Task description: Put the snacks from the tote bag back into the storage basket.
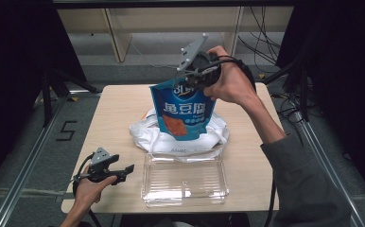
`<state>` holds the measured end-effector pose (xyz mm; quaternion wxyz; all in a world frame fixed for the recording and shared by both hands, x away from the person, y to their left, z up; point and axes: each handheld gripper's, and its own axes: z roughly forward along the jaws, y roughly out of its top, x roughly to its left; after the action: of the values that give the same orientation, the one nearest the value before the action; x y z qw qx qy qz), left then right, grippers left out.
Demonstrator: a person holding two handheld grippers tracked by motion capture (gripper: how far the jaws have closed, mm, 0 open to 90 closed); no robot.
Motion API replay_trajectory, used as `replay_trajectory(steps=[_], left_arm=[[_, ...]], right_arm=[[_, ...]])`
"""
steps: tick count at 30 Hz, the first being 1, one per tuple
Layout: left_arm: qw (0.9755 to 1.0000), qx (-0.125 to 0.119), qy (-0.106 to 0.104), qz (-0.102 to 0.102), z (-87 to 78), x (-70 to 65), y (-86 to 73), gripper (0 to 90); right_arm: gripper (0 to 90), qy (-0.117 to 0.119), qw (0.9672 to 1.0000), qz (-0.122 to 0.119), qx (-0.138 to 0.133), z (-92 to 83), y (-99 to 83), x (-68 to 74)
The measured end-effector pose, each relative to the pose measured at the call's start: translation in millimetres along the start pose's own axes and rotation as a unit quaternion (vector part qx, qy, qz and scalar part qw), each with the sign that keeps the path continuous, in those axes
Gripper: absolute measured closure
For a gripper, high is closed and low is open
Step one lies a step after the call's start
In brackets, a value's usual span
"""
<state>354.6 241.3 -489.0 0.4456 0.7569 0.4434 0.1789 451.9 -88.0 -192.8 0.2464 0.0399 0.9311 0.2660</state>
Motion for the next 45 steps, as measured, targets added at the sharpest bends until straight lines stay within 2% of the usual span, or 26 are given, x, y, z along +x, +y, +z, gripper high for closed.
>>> replay_trajectory(steps=[2, 3, 5, 6, 7, 11, 13, 14, 15, 16, 17, 22, 23, 25, 26, 27, 29, 32, 33, 34, 36, 37, 39, 42, 44, 45], left_arm=[[1.0, 0.002, 0.003, -0.003, -0.5, 0.0, -0.9, 22.2], [1.0, 0.003, 0.003, -0.001, -0.5, 0.7, -1.1, 22.2], [1.0, -0.001, 0.002, -0.004, -0.2, 0.6, -0.4, 22.2], [1.0, 0.0, 0.002, -0.002, 0.1, 1.0, -0.2, 22.2], [1.0, 0.0, 0.002, -0.004, 0.2, 0.7, -0.7, 22.2], [1.0, 0.003, 0.002, -0.002, 1.0, 1.8, -0.6, 22.2], [0.9993, 0.011, 0.01, -0.034, -0.4, -2.7, -2.7, 22.2], [1.0, 0.007, 0.003, -0.001, 0.9, 2.6, -1.9, 22.2], [1.0, 0.006, 0.006, 0.0, 0.7, 2.6, -1.8, 22.2], [1.0, 0.005, 0.006, 0.001, 0.7, 2.8, -0.9, 22.2], [1.0, 0.003, 0.006, -0.003, 1.1, 2.8, -0.5, 22.2], [0.9999, -0.002, 0.009, -0.005, 0.2, 4.1, -0.3, 22.2], [0.9999, -0.003, 0.01, -0.007, 0.4, 3.9, -0.2, 22.2], [1.0, 0.0, 0.008, -0.003, 0.3, 4.2, -0.7, 22.2], [1.0, 0.002, 0.008, -0.001, -0.1, 4.6, -0.5, 22.2], [1.0, 0.0, 0.009, -0.001, 0.1, 4.6, 0.1, 22.2], [1.0, -0.003, 0.009, 0.0, 0.4, 4.7, 0.7, 22.2], [0.9999, -0.002, 0.01, -0.01, 0.8, 4.5, -0.5, 22.3], [0.9999, -0.004, 0.008, -0.005, 1.0, 5.2, 0.3, 22.3], [0.9999, -0.004, 0.009, -0.005, 1.3, 4.9, 0.7, 22.3], [0.9999, -0.002, 0.01, -0.002, 1.4, 5.1, -0.2, 22.3], [0.9999, -0.001, 0.01, -0.007, 1.7, 4.8, -0.6, 22.3], [1.0, -0.001, 0.007, 0.001, 1.2, 5.5, 0.8, 22.3], [1.0, 0.0, 0.009, 0.0, 1.2, 5.4, 0.0, 22.3], [1.0, 0.0, 0.008, -0.004, 1.7, 5.2, 0.2, 22.2], [1.0, -0.001, 0.008, 0.001, 1.5, 5.2, 0.6, 22.3]], right_arm=[[90.0, 0.012, 0.9999, 0.006, -0.001, -1.6, 0.3, 5.0], [90.0, 0.01, 0.9999, -0.011, -0.004, -2.2, 0.1, 5.6], [90.0, 0.016, 0.9999, 0.003, -0.001, -6.1, 0.6, 12.1], [90.0, 0.018, 0.9998, -0.006, -0.004, -7.4, 1.2, 13.7], [90.0, 0.015, 0.9999, -0.004, -0.004, -8.9, 1.1, 17.1], [90.0, 0.032, 0.9994, -0.01, 0.0, -13.5, 2.5, 28.2], [90.0, 0.036, 0.9992, -0.015, -0.002, -14.6, 3.1, 33.6], [90.0, 0.044, 0.9989, -0.018, -0.004, -14.7, 3.2, 36.5], [90.0, 0.044, 0.999, -0.009, 0.0, -15.8, 3.1, 40.4], [90.0, 0.05, 0.9985, -0.019, -0.002, -15.6, 3.1, 41.2], [90.0, 0.055, 0.9984, -0.011, 0.0, -16.2, 2.7, 44.9], [90.0, 0.066, 0.9974, -0.03, -0.007, -14.4, -0.8, 55.3], [90.0, 0.061, 0.9976, -0.031, -0.007, -13.7, -1.7, 57.7], [90.0, 0.07, 0.9974, -0.015, 0.001, -14.0, -3.3, 62.2], [90.0, 0.066, 0.9974, -0.029, -0.005, -11.9, -4.0, 61.6], [90.0, 0.071, 0.9973, -0.021, 0.0, -12.3, -5.2, 64.1], [90.0, 0.068, 0.9972, -0.031, -0.007, -10.4, -6.3, 64.7], [90.0, 0.078, 0.9969, -0.014, -0.003, -8.8, -10.3, 70.3], [90.0, 0.084, 0.996, -0.027, -0.01, -6.7, -11.1, 68.8], [90.0, 0.084, 0.9964, -0.014, -0.007, -6.0, -12.5, 71.5], [90.0, 0.091, 0.9955, -0.026, -0.012, -0.6, -14.7, 71.8], [90.0, 0.093, 0.9945, -0.043, -0.019, 4.1, -15.7, 71.4], [90.0, 0.1, 0.9941, -0.038, -0.017, 8.5, -17.6, 73.3], [90.0, 0.108, 0.9934, -0.038, -0.015, 17.8, -22.1, 74.9], [90.0, 0.112, 0.9935, -0.019, -0.004, 20.5, -24.8, 78.7], [90.0, 0.115, 0.9931, -0.025, -0.006, 22.9, -25.7, 78.2]])
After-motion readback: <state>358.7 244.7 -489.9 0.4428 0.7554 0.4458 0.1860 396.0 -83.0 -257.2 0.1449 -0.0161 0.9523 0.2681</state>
